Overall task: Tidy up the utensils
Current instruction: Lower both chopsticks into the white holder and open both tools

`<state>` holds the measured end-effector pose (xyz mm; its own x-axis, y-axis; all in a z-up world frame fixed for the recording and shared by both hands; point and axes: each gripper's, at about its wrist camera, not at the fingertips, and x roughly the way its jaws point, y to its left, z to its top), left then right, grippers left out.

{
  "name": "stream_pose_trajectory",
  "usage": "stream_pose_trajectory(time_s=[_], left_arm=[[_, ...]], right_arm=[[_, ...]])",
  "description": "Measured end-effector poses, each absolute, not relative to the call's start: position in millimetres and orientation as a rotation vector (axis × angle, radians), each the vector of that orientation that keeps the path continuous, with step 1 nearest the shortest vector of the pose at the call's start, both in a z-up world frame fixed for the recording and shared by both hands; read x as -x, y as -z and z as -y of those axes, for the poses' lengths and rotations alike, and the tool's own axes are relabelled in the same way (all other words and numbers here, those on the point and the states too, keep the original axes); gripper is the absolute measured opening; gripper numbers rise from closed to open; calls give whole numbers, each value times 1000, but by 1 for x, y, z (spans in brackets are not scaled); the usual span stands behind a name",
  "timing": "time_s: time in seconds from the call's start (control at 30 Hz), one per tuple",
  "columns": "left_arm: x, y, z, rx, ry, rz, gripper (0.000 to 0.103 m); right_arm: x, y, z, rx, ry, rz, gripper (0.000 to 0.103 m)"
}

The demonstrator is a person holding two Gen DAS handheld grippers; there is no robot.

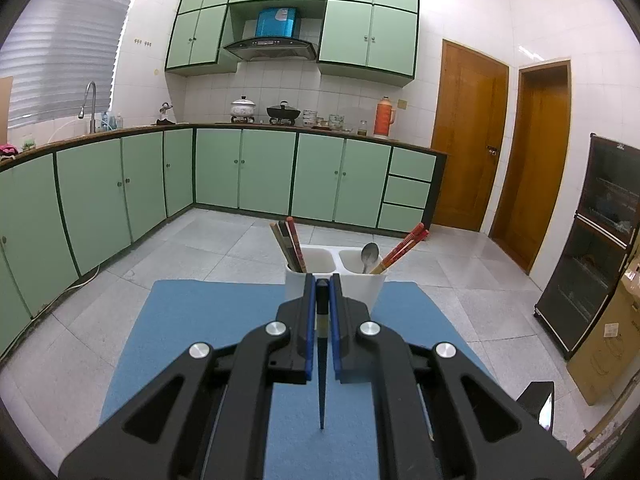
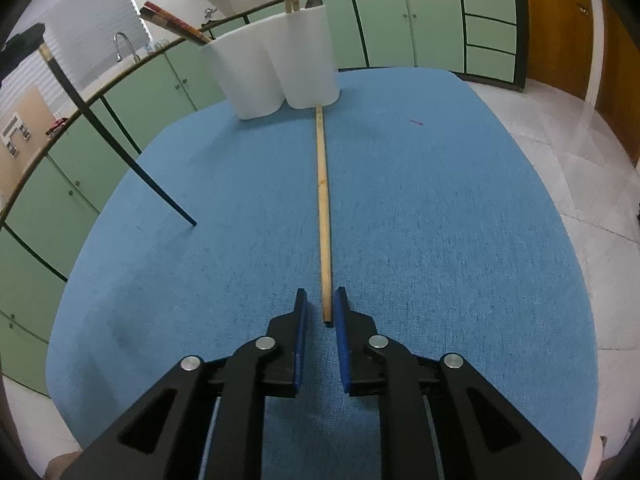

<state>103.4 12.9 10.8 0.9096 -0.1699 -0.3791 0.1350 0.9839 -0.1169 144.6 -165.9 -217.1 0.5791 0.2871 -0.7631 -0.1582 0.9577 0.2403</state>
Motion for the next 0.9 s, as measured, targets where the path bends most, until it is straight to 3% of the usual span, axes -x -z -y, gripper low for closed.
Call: stream_pose_trajectory(time_s=[0.17,0.4,0.9], left_arm=[[-103,-10,-13,87,159,-398,6],[-102,-10,-13,92,159,-395,6],[-99,-34,-2,88,174,-320,6]], right_arm=[[-137,217,158,-61,-229,-878,5],[-134,208,162,-50,-215,-850,4],[-127,65,195,-104,-252,-540,4]])
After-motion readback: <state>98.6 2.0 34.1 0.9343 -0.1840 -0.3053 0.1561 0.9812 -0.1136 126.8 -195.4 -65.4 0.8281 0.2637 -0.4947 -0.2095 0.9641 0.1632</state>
